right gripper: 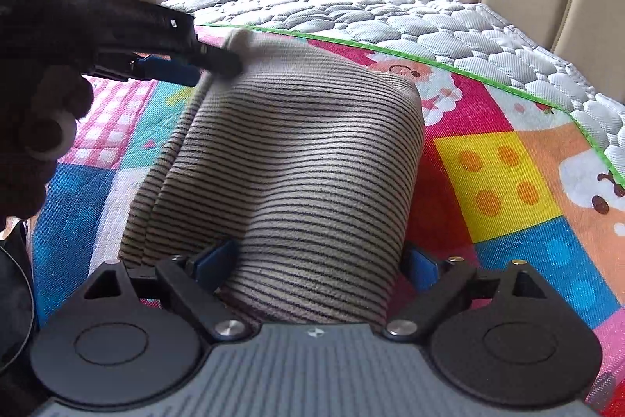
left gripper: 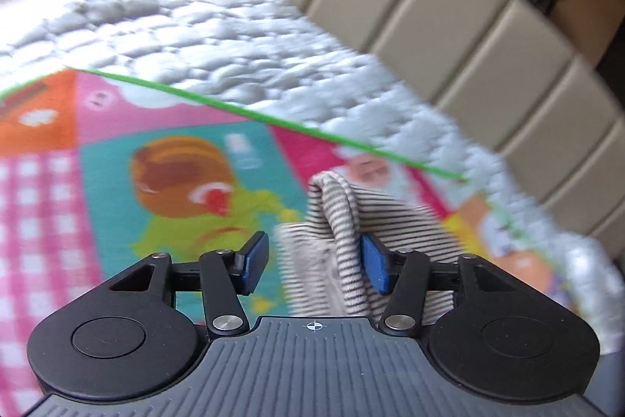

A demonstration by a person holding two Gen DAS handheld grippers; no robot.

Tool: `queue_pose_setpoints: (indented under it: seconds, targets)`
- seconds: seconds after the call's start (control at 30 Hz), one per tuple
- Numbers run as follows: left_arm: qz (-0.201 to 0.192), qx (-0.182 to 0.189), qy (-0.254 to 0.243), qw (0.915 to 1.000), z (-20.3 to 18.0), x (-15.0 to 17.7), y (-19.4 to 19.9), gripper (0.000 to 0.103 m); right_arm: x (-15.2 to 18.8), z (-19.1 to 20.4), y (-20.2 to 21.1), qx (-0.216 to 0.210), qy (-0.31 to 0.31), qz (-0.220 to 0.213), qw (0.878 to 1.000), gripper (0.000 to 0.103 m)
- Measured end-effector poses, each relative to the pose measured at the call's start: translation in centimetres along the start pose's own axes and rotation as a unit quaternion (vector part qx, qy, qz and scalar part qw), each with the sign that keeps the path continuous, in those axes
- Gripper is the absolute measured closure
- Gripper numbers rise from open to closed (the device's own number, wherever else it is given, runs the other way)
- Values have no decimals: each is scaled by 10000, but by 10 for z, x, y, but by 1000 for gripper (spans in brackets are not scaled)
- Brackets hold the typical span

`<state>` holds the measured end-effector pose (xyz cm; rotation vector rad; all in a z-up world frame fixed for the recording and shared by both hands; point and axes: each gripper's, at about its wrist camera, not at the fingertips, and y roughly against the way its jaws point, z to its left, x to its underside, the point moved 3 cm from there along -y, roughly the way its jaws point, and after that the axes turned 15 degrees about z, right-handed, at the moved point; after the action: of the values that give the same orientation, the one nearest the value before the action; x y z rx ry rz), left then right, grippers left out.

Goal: Fold clothes

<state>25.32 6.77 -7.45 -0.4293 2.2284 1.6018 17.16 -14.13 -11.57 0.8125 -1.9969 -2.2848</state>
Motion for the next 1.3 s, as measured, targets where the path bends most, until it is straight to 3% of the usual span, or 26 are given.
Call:
queue_pose_setpoints:
  seconds: [0.1,0.17,0.2,0.27,0.33,0.37,0.4,0.5,0.53,0.6,0.67,0.77,0.87,0.9,1.03,1.23,1.3]
  targets:
    - [-141,-505,-419,9977,-9,1,6,38,0,0,-1,29,23,-14,10000,11]
    - [-134,-327,-431,9984,-11,2,17,38,0,0,-1,61,52,-32,10000,10]
    - [-56,-73,-374,9993,-10,4,23,35,-1,0,-2,70,64,-37,9999,9]
    - [262,662,-212,9972,-10,8,27,12,-1,0,-3,91,88,-47,9999,7]
    - [610,1326,-108,9892,-14,16,25,9,-1,0,-3,97,104,-54,9999,6]
    - [749,1345,-161,9879,-17,18,20,9,-1,-1,-3,61,95,-47,9999,6]
    - [883,1329,-224,9869,-21,21,14,10,-2,-4,-2,-11,80,-43,10000,6]
    - [1143,691,-483,9899,-23,30,-5,24,-7,-21,9,-449,-129,-131,9988,6]
    - [1204,567,-513,9898,-21,33,-10,21,-10,-31,14,-650,-333,-205,9971,6]
    - [1227,619,-475,9894,-18,33,-12,22,-13,-55,20,-1174,-1035,-359,9870,5]
    - [1164,590,-572,9898,-20,33,-10,24,-12,-77,16,-1676,-1770,-397,9690,5]
    - [1152,569,-634,9897,-22,32,-10,24,-6,-83,-4,-1918,-2169,-82,9571,5]
    - [1147,570,-611,9899,-21,30,-10,24,-2,-67,-19,-1924,-1939,162,9619,14]
    - [1123,540,-610,9903,-20,29,-10,23,-3,-63,-16,-1948,-1834,114,9635,33]
    - [1000,424,-580,9924,-14,24,-6,23,-11,-57,13,-2174,-1557,-305,9631,38]
    - [1226,554,-502,9896,-12,28,-16,21,-6,-41,-2,-1224,-908,101,9883,36]
    - [1286,612,-524,9884,-15,31,-19,21,-7,-44,3,-1228,-953,82,9878,34]
